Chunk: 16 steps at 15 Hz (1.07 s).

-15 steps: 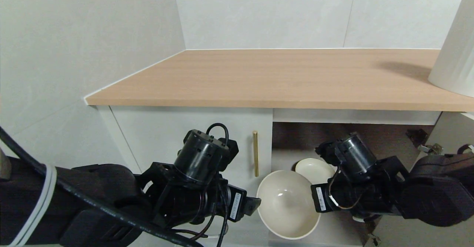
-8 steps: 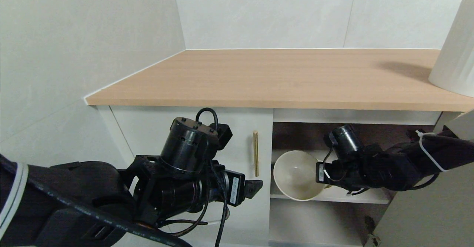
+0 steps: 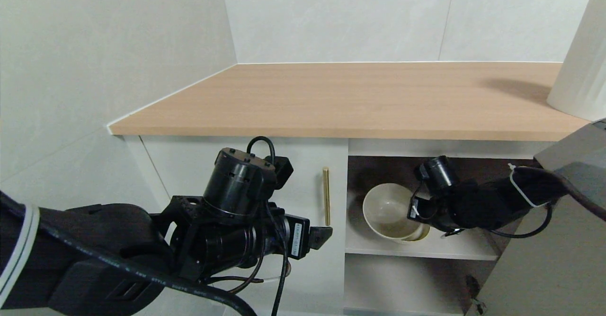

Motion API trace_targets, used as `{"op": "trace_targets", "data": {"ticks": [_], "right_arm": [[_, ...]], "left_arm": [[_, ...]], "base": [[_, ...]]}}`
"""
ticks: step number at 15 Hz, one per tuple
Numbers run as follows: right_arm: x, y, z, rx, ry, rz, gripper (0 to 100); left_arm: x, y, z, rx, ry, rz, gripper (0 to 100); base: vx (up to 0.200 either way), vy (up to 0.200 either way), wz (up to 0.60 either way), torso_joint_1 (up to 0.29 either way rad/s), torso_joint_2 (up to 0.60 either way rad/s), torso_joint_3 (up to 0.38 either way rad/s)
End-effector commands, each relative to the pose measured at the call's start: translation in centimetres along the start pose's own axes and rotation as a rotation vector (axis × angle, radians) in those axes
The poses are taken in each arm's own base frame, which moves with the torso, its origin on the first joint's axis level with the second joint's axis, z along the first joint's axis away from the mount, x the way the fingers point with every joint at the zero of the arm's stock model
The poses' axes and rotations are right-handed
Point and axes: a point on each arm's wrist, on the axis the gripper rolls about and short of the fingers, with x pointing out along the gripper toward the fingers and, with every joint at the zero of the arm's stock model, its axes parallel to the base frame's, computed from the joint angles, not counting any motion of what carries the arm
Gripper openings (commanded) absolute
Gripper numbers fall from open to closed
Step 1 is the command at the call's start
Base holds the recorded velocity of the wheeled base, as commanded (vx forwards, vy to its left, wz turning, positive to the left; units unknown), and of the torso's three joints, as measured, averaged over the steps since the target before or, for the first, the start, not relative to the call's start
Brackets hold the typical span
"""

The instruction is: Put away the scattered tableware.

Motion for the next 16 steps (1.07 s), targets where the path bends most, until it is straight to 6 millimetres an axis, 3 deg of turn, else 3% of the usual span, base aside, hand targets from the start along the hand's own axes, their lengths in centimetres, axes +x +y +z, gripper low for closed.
{"op": "trace_targets", "data": {"ticks": [1, 15, 16], "right_arm": [[1.8, -0.7, 0.4, 0.023, 0.001, -0.029, 0], [2.9, -1.5, 0.5, 0.037, 0.011, -0.055, 0], [3.0, -1.5, 0.4, 0.037, 0.012, -0.056, 100]], "left_arm": [[0.1, 0.1, 0.0, -0.001, 0.003, 0.003, 100], [0.2, 0.1, 0.0, -0.002, 0.003, 0.004, 100], [0.2, 0.1, 0.0, -0.002, 0.003, 0.004, 100]], "base": [[0.000, 0.000, 0.00, 0.000, 0.00, 0.000], [0.000, 0.000, 0.00, 0.000, 0.00, 0.000], [0.000, 0.000, 0.00, 0.000, 0.00, 0.000]]}}
